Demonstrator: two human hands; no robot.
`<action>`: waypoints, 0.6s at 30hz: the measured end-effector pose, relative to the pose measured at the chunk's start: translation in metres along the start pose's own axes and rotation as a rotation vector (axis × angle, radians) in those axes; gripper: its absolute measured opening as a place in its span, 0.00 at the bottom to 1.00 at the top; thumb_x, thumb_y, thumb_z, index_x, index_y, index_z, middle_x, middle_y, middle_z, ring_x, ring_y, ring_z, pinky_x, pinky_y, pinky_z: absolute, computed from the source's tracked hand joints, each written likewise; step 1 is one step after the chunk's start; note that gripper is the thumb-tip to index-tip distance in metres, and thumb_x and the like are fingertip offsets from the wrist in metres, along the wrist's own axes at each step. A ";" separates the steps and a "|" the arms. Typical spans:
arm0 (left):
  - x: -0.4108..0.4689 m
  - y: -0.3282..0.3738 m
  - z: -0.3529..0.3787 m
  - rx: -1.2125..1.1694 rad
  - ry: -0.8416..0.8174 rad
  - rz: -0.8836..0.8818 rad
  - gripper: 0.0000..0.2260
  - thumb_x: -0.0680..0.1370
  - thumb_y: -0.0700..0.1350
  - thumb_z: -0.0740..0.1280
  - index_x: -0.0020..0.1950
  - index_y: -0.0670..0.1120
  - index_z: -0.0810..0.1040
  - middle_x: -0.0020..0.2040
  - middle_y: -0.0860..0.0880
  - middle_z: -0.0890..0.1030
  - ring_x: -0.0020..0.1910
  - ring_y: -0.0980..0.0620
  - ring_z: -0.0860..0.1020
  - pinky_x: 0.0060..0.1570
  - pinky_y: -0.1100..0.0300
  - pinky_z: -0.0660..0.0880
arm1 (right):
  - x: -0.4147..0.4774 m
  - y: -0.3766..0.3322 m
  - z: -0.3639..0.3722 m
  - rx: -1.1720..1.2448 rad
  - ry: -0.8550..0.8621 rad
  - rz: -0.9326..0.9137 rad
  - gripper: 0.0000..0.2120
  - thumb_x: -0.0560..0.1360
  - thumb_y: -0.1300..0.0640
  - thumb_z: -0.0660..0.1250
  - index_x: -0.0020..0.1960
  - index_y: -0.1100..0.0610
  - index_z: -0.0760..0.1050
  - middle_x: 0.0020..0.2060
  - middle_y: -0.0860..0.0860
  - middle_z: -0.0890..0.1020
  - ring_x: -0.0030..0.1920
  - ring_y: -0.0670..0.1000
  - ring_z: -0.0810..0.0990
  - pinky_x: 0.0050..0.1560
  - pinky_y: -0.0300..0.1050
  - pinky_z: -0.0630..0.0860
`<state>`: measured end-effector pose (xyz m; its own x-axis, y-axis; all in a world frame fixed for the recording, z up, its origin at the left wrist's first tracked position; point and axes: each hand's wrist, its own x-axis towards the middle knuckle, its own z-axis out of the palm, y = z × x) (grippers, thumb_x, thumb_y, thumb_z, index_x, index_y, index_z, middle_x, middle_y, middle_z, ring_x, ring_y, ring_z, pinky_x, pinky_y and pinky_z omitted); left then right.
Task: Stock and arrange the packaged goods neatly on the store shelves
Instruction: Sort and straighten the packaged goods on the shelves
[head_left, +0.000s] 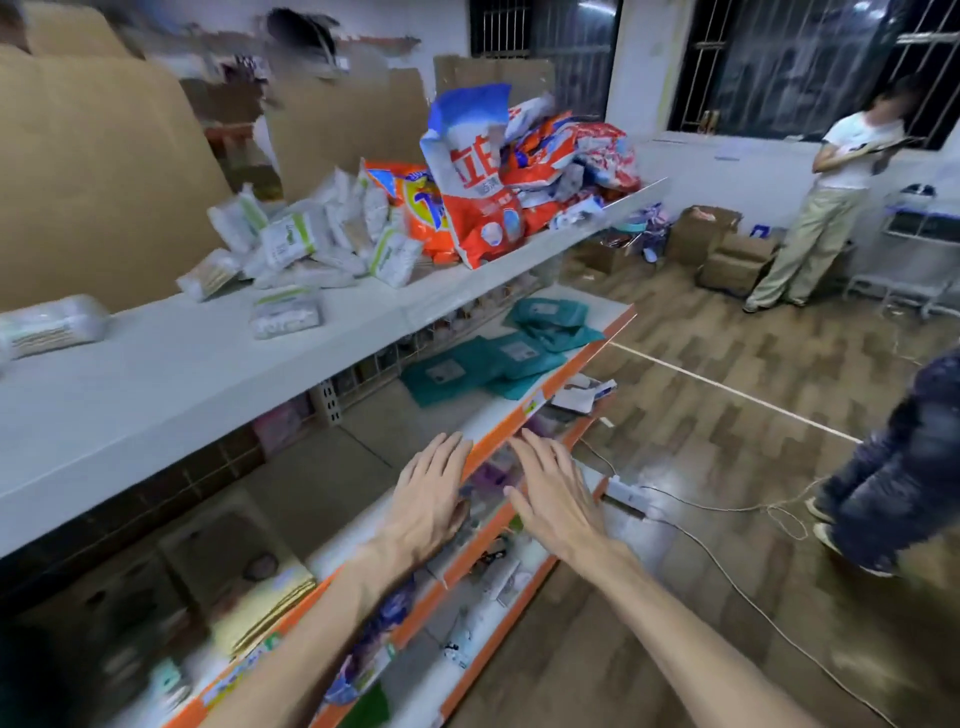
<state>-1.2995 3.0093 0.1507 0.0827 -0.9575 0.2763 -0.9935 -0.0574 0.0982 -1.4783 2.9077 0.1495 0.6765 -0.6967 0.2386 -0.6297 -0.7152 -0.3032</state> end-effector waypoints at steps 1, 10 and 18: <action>0.013 0.008 0.007 -0.005 -0.003 -0.001 0.34 0.72 0.46 0.70 0.76 0.41 0.63 0.75 0.43 0.65 0.75 0.43 0.62 0.70 0.44 0.65 | 0.001 0.016 -0.003 0.009 -0.012 0.016 0.29 0.80 0.47 0.59 0.77 0.52 0.55 0.77 0.49 0.57 0.75 0.52 0.54 0.74 0.53 0.59; 0.109 0.063 0.037 -0.023 0.017 0.021 0.34 0.67 0.45 0.71 0.71 0.37 0.67 0.69 0.39 0.71 0.69 0.39 0.71 0.65 0.45 0.69 | 0.018 0.121 -0.027 0.014 0.009 0.053 0.28 0.80 0.49 0.59 0.77 0.53 0.56 0.76 0.48 0.59 0.75 0.52 0.56 0.72 0.52 0.62; 0.188 0.090 0.073 -0.143 0.006 0.060 0.28 0.71 0.52 0.61 0.69 0.44 0.65 0.68 0.40 0.70 0.68 0.41 0.68 0.67 0.44 0.69 | 0.044 0.191 -0.032 0.049 0.019 0.091 0.28 0.78 0.51 0.62 0.76 0.51 0.59 0.75 0.45 0.60 0.74 0.50 0.57 0.72 0.49 0.62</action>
<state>-1.3790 2.8034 0.1420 0.0240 -0.9563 0.2912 -0.9754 0.0415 0.2165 -1.5813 2.7382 0.1315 0.6099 -0.7597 0.2257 -0.6683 -0.6461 -0.3687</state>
